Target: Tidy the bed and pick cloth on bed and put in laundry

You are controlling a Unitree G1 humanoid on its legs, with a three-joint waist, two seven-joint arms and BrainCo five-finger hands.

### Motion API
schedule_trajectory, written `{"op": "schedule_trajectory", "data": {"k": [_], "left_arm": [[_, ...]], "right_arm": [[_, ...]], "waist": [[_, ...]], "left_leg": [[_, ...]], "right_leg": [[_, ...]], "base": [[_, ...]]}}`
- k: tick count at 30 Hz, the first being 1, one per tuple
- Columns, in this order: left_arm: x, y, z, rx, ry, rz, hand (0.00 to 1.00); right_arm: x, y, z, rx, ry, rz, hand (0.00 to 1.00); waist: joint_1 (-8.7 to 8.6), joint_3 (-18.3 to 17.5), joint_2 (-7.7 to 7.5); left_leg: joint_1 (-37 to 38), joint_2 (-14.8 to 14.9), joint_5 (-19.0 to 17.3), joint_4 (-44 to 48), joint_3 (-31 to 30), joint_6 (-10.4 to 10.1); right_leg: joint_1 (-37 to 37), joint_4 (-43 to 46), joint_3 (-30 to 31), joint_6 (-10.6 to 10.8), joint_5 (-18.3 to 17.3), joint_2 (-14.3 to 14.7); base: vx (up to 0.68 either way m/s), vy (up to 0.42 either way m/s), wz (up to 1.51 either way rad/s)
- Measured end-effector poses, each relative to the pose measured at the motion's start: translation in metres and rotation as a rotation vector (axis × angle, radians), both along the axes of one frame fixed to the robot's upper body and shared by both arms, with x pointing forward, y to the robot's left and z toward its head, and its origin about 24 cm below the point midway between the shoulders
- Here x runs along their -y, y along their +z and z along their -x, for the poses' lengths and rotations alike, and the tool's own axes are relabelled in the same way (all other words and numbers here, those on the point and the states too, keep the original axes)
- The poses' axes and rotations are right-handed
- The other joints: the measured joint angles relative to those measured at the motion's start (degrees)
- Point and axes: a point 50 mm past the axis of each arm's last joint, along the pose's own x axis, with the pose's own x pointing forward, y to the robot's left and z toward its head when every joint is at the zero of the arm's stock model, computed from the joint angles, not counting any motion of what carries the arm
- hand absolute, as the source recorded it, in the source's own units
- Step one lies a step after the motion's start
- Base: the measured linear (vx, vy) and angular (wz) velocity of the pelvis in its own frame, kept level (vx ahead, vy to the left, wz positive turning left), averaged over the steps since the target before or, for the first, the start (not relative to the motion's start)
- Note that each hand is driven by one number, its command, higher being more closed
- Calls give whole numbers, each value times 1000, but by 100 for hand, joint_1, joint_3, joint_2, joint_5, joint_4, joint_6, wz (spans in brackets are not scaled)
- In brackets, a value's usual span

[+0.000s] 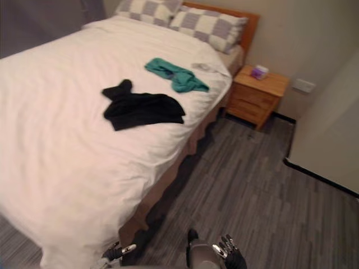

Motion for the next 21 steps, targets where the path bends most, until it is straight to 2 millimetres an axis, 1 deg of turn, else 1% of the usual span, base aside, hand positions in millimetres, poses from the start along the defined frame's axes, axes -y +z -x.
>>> {"op": "schedule_trajectory", "data": {"k": [1, 2, 3, 4, 5, 6, 7, 8, 9, 10, 11, 12, 13, 14, 15, 16, 17, 18, 19, 20, 21], "left_arm": [[0, 0, 1, -3, 7, 3, 0], [1, -1, 6, -11, 18, 7, 0], [2, -1, 6, -11, 19, 9, 0], [6, -1, 4, 3, 22, 15, 0], [6, 1, 1, 24, 22, 13, 0], [5, 2, 0, 31, 31, 9, 0], [0, -2, 12, -5, 74, 10, 0], [-6, -3, 20, -27, 85, -3, 0], [-8, -4, 22, -32, 83, -10, 0], [-10, -4, 25, -40, 74, -17, 0], [-7, -4, 22, -36, 50, -16, 0], [-9, -3, 18, -32, 0, -33, 0], [-17, -2, 15, -37, -28, -56, 0], [-21, -2, 16, -49, -37, -72, 0], [-25, -2, 16, -60, -55, -88, 0], [-21, -4, 17, -80, -78, -85, 0], [-15, -4, 13, -87, -118, -87, 0], [-8, -4, 10, -87, -157, -83, 0], [-3, -4, 8, -90, -209, -92, 0], [2, -5, 7, -95, -264, -98, 0], [4, -5, 7, -98, -285, -99, 0]], "right_arm": [[0, 1, 0, 6, 0, 7, 0], [0, 1, 1, 8, -8, 15, 0], [1, 1, -2, 15, -9, 18, 0], [4, 3, -3, 23, -19, 30, 0], [5, 1, 5, 3, -39, 32, 0], [6, 1, 7, -4, -43, 37, 0], [4, 1, 6, -2, -35, 39, 0], [4, 0, 7, -8, -33, 41, 0], [3, 0, 3, -7, -29, 39, 0], [2, -1, -10, 12, -32, 31, 0], [5, 1, -17, 29, -39, 39, 0], [2, 1, -23, 37, -40, 38, 0], [-2, -3, -18, 10, -38, 28, 0], [-4, -6, -13, -27, -32, 27, 0], [-10, -9, -10, -70, -27, 21, 0], [-8, -10, -9, -89, -24, 33, 0], [-3, -9, -12, -104, -15, 56, 0], [-2, -10, -15, -131, -3, 72, 0], [-1, -11, -19, -152, -15, 79, 0], [3, -11, -20, -171, -28, 95, 0], [5, -11, -21, -180, -29, 103, 0]], "waist": [[15, -13, -52], [3, -22, -69], [12, -38, 42], [-17, -33, 64], [-37, 22, -60], [23, 31, -58], [85, 4, -64], [90, -27, -102], [100, -29, -109], [181, -71, 1], [147, -25, 127], [74, 40, -73], [18, 24, -241], [14, -12, -312], [96, -45, -322], [66, -65, -210], [52, -52, -141], [131, -44, -135], [88, -46, -103], [0, -66, -17], [0, -33, 21]], "left_leg": [[49, -30, 44, 90, 41, 79], [55, -86, 262, 97, 138, 343], [57, -63, 309, 71, 175, 376], [127, -40, 332, -10, 281, 329], [361, -260, 353, -136, 472, 207], [404, -279, 356, -128, 532, 160], [403, -185, 450, 109, 624, 191], [316, -187, 354, 212, 528, 258], [242, -278, 225, 52, 430, 271], [-34, -287, 356, -525, 344, 386], [-183, -195, 552, -831, 406, 338], [-91, -234, 473, -939, 445, 148], [-9, -303, 475, -992, 436, 85], [94, -311, 441, -991, 446, -9], [195, -279, 442, -967, 456, -78], [227, -171, 564, -943, 435, -108], [192, -119, 663, -771, 433, -100], [-27, -61, 649, -469, 397, -122], [-63, -153, 664, -911, 237, -152], [-59, -173, 1027, -1424, 161, -148], [-67, -158, 1179, -1515, 139, -130]], "right_leg": [[43, -19, 9, 11, -8, 33], [140, -339, 72, 132, 75, 80], [159, -386, 58, 135, 26, 89], [33, 250, -218, -55, -411, -42], [66, 822, -564, -68, -826, -281], [102, 818, -567, -102, -897, -209], [213, 600, -414, -147, -834, 1], [466, 81, -92, -100, -790, 211], [615, -303, 118, -78, -740, 382], [826, -1020, 171, 17, -607, 596], [667, -674, -176, -73, -920, 509], [354, 621, -463, -38, -1315, -20], [478, 816, -444, 224, -1479, -422], [739, 627, -419, 391, -1491, -674], [1040, 132, -200, 647, -1599, -531], [1181, -134, -208, 520, -1409, -371], [1307, -356, -152, 418, -1273, -295], [1421, -660, -18, 366, -1117, -316], [1557, -934, 26, 325, -965, -315], [1674, -1143, 25, 340, -865, -269], [1740, -1213, 45, 366, -849, -225]], "base": [[6, -4, -127], [-14, -31, -89], [27, -92, -74], [106, -114, -40], [138, -103, -55], [131, -94, -91], [120, -95, -125], [85, -99, -131], [1, -100, -134], [-91, -91, -105], [-126, -84, -95], [-27, -74, -30], [83, -98, -19], [160, -108, -23], [217, -148, -34], [184, -113, -44], [177, -127, -47], [90, -104, -49], [49, -113, -38], [8, -86, -17], [-5, -42, -21]]}}
